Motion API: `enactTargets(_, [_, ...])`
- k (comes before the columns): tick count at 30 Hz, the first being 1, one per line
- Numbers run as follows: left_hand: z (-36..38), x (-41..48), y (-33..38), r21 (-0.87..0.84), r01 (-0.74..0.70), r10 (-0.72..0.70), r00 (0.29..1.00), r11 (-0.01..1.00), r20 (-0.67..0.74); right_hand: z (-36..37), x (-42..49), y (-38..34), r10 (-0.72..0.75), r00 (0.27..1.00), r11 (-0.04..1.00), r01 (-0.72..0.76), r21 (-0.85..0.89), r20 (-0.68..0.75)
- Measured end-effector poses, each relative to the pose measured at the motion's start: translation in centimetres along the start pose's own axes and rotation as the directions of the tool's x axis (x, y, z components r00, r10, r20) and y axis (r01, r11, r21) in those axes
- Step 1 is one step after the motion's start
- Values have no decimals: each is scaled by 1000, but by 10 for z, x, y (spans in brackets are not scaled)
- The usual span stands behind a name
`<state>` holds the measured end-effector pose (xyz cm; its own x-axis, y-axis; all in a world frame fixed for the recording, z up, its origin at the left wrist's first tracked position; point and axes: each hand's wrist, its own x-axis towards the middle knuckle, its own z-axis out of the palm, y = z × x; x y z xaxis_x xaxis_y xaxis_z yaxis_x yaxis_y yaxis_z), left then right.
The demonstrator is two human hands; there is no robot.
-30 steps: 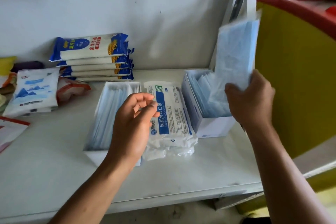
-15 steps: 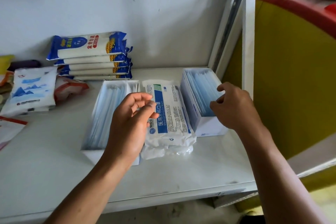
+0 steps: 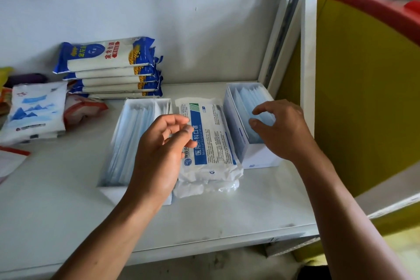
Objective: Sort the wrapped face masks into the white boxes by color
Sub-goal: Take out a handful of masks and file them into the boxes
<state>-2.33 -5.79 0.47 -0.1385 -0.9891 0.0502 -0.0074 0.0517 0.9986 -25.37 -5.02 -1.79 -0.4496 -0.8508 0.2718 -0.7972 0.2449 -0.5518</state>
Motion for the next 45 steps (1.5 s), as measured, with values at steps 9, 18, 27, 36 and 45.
enactTargets(9, [-1,0,-1,9,-9,9,1000,1000,18,-1,-3,0,66,997,989,-59,-137,41])
enactTargets(18, [-3,1,-4,13,-26,26,999,1000,22,-1,-1,2,67,988,997,-73,-34,-140])
enactTargets(27, [2,4,-7,-6,8,-8,999,1000,49,-28,-8,-26,86,984,652,64,755,-157])
enactTargets(36, [-33,23,9,-172,-86,61,988,981,-142,18,-46,-80,-169,931,280,-269,922,323])
enactTargets(45, [-103,40,22,600,-137,248,963,788,-107,9,-34,-70,14,928,460,-337,822,372])
